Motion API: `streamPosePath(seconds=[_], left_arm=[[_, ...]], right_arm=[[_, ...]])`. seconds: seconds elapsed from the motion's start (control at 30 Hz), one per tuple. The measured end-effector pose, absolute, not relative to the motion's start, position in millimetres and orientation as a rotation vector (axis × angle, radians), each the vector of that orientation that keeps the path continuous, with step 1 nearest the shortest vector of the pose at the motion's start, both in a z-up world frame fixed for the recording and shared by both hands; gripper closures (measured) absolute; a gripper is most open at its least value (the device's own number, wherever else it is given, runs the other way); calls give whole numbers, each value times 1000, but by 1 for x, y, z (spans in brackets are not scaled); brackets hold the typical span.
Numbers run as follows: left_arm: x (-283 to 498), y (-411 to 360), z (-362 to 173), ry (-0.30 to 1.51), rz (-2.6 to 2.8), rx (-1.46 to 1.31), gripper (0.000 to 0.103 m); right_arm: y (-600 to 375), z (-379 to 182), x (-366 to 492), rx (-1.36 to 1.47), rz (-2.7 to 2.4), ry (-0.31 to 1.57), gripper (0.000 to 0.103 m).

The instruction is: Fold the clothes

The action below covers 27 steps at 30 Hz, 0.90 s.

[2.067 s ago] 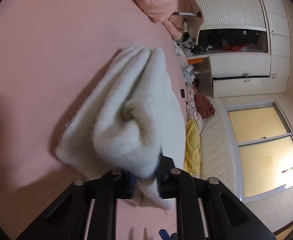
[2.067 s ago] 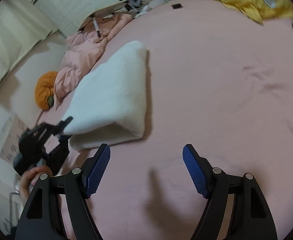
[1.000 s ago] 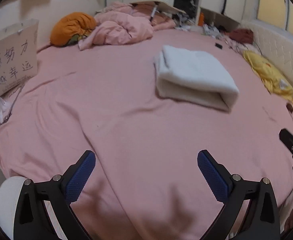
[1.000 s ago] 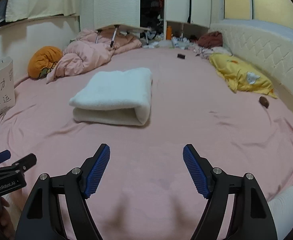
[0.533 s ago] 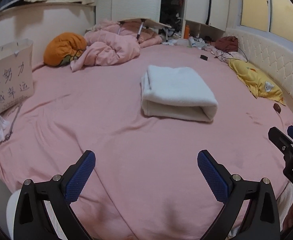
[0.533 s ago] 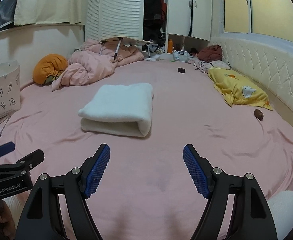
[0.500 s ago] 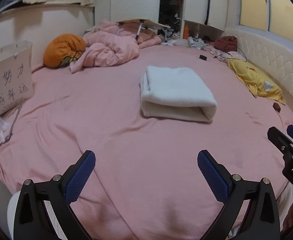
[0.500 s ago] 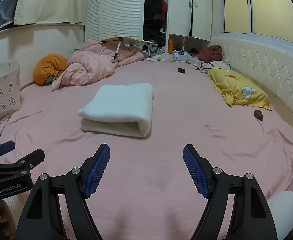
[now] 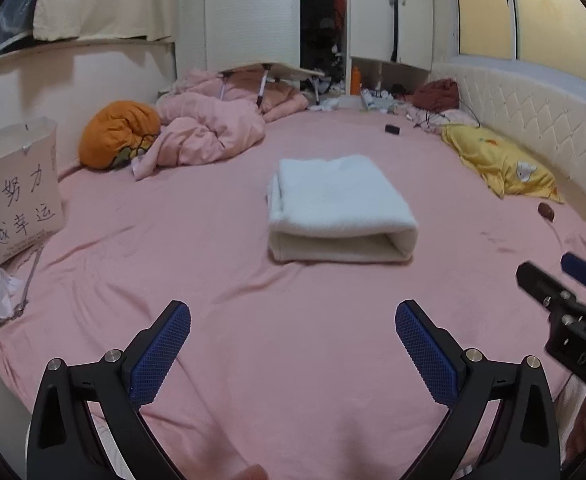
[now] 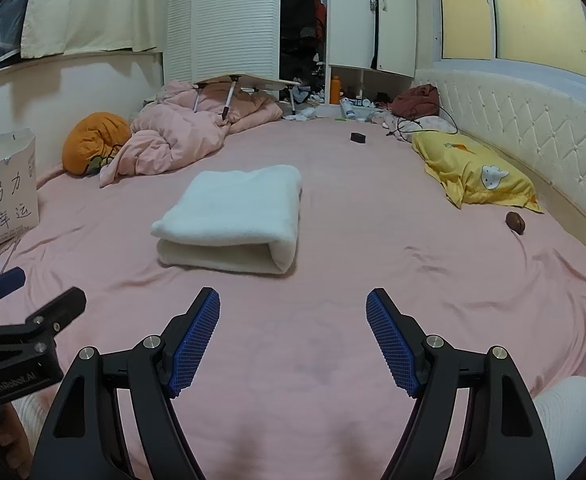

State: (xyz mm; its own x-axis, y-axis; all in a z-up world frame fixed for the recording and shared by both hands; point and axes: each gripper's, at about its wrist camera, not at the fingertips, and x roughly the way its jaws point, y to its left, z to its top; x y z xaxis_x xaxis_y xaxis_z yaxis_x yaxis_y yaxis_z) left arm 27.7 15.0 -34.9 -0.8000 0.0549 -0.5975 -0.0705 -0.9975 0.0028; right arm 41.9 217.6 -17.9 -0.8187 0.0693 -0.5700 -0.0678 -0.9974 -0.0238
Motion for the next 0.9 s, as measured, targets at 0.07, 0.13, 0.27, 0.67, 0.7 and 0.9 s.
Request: streamPosePath(seconds=[0.07, 0.13, 0.27, 0.67, 0.7, 0.9], left_arm=[[28, 20, -36, 96, 2954, -969, 0], [29, 27, -38, 173, 2993, -964, 0], [24, 29, -42, 88, 2875, -1009, 0], [18, 32, -55, 27, 2797, -1090, 0], [17, 32, -56, 28, 2797, -1094, 0], [15, 31, -60, 18, 2785, -1108, 0]], right_arm=[[219, -19, 42, -922, 2926, -1, 27], [220, -19, 41, -926, 2924, 6, 27], [220, -19, 41, -930, 2925, 3, 27], [220, -24, 39, -952, 2922, 2, 27], [220, -24, 39, -955, 2922, 2, 27], [218, -27, 37, -964, 2923, -6, 27]])
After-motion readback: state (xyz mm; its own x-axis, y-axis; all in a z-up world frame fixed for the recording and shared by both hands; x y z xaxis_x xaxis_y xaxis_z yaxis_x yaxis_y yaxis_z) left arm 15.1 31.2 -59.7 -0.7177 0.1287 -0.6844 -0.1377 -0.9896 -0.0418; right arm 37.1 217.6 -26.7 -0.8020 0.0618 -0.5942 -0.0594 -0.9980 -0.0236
